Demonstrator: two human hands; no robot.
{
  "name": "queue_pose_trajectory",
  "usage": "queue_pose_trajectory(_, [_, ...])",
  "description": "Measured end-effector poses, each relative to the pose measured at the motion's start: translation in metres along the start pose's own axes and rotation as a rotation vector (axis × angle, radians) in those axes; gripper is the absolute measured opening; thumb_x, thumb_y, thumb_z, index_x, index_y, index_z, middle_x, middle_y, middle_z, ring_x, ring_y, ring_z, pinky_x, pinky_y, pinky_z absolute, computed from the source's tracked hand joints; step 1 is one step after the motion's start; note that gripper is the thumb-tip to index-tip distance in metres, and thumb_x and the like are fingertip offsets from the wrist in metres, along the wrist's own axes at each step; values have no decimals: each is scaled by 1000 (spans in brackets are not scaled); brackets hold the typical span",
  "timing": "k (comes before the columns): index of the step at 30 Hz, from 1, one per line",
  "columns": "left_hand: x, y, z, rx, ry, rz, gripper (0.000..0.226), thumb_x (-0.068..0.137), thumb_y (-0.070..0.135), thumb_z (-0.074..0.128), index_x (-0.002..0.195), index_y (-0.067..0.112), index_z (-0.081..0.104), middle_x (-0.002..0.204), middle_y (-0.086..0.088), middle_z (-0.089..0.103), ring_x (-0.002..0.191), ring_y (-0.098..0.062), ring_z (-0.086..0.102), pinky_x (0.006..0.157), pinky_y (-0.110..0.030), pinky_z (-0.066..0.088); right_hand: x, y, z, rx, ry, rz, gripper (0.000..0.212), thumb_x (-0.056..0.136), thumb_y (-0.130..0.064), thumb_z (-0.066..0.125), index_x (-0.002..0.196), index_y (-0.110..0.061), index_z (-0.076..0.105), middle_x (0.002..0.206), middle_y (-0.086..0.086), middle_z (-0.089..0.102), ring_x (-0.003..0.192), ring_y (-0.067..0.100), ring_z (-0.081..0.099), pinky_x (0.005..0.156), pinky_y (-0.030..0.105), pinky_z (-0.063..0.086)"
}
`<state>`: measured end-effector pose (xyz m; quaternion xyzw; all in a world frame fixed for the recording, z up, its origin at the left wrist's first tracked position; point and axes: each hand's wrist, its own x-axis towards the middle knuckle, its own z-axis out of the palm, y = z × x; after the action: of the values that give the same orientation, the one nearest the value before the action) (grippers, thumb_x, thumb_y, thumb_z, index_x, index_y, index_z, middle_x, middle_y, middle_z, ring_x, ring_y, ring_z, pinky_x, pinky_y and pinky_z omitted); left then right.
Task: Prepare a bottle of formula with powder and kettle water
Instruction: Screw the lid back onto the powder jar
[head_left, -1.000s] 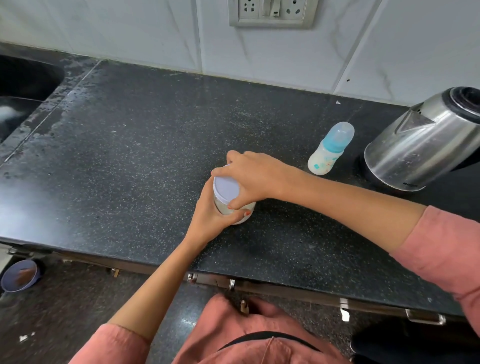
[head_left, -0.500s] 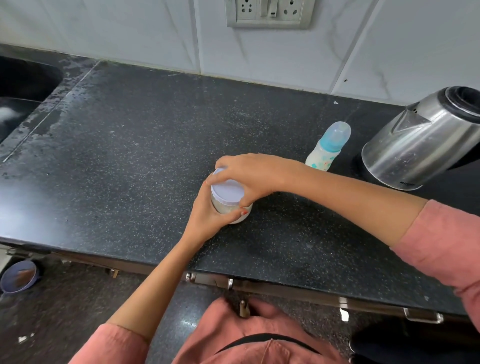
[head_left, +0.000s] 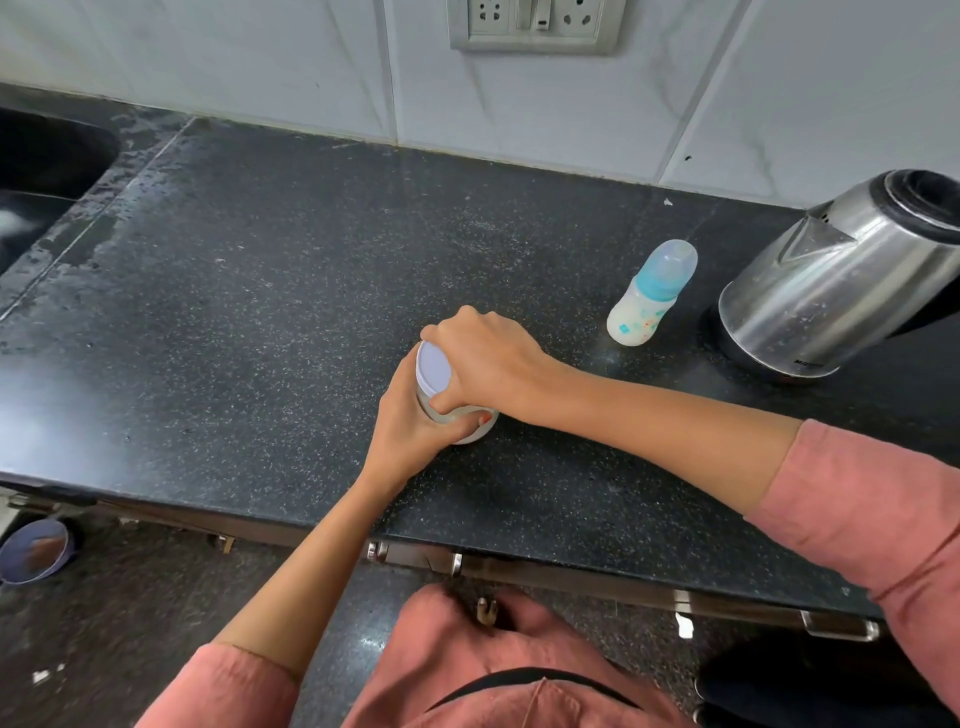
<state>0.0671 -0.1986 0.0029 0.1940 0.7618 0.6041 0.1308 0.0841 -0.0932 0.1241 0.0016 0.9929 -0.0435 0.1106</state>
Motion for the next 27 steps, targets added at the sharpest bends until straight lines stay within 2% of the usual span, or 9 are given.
queue_pose_trajectory(4, [0,2,0,-14,0,1,73,50,47,78,112,59,41,110,29,59,104,11,55,76,-3,42,1,-3,3,18,11,48,48,74,-31,69,114,-11,55,109,14,57,77,24,51,60,31,39])
queue_pose_trajectory(7, [0,2,-1,-53,-31,-5,80,50,43,81,118,52,40,118,20,57,110,7,54,84,-11,45,1,3,5,60,-11,21,57,74,-39,69,122,-15,51,116,13,52,97,31,58,65,32,38])
queue_pose_trajectory(9, [0,1,-3,-79,-77,-7,83,50,43,81,120,51,38,123,18,54,114,4,52,92,-17,45,-1,15,3,183,-55,0,70,73,-46,70,133,-20,44,126,12,48,113,32,51,78,34,39])
queue_pose_trajectory(11, [1,1,-7,-100,-130,-15,88,49,42,82,124,48,36,128,16,51,118,2,50,96,-21,43,-5,32,2,415,-69,19,76,73,-43,72,138,-21,39,136,9,46,124,26,43,92,32,36])
queue_pose_trajectory(15, [6,2,-20,-36,-261,26,94,48,44,82,128,43,32,133,18,44,122,10,42,97,-9,35,-17,65,25,921,-49,101,82,69,-16,79,139,-16,37,132,7,54,117,21,55,99,32,44])
queue_pose_trajectory(19, [11,-1,-31,-31,-364,40,106,50,55,83,138,28,30,144,5,40,133,-5,37,108,-19,32,-25,72,67,929,-75,90,97,62,-9,82,142,-20,29,142,2,39,126,17,44,97,24,40])
queue_pose_trajectory(23, [11,0,-33,-86,-348,-39,107,43,53,86,134,27,36,136,13,47,125,2,45,101,-14,38,-21,57,99,979,105,74,104,55,-17,85,141,-29,27,142,-5,39,128,10,37,105,34,37])
queue_pose_trajectory(25, [13,0,-33,-87,-320,-54,104,41,44,89,131,27,40,133,13,50,122,2,48,100,-15,39,-18,50,106,1050,212,89,100,52,-27,87,136,-30,34,130,-17,45,121,-1,37,100,22,38])
queue_pose_trajectory(27, [19,0,-34,-86,-304,-58,94,48,23,88,129,27,41,131,13,52,120,3,50,100,-16,41,-13,49,106,1078,271,106,96,49,-35,86,133,-32,39,117,-29,46,114,-9,40,89,6,36])
